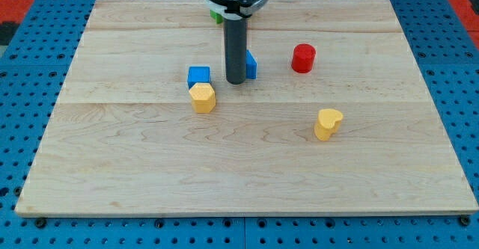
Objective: Move the blue triangle towards blue cube
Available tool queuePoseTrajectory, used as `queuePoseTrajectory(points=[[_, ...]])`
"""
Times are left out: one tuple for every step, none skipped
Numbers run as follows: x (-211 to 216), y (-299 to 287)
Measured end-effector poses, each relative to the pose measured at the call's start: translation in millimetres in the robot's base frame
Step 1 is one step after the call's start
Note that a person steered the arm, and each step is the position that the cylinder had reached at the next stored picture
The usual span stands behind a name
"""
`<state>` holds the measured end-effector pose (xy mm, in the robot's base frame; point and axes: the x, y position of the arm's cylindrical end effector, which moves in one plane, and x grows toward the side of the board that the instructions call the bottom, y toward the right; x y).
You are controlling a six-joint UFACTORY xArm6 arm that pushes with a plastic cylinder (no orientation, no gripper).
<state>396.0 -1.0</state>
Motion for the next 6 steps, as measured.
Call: queuePoseTrajectory(points=[[-7,63],[-19,80],[-45,34],[-44,-15],[-39,-36],[-39,-8]])
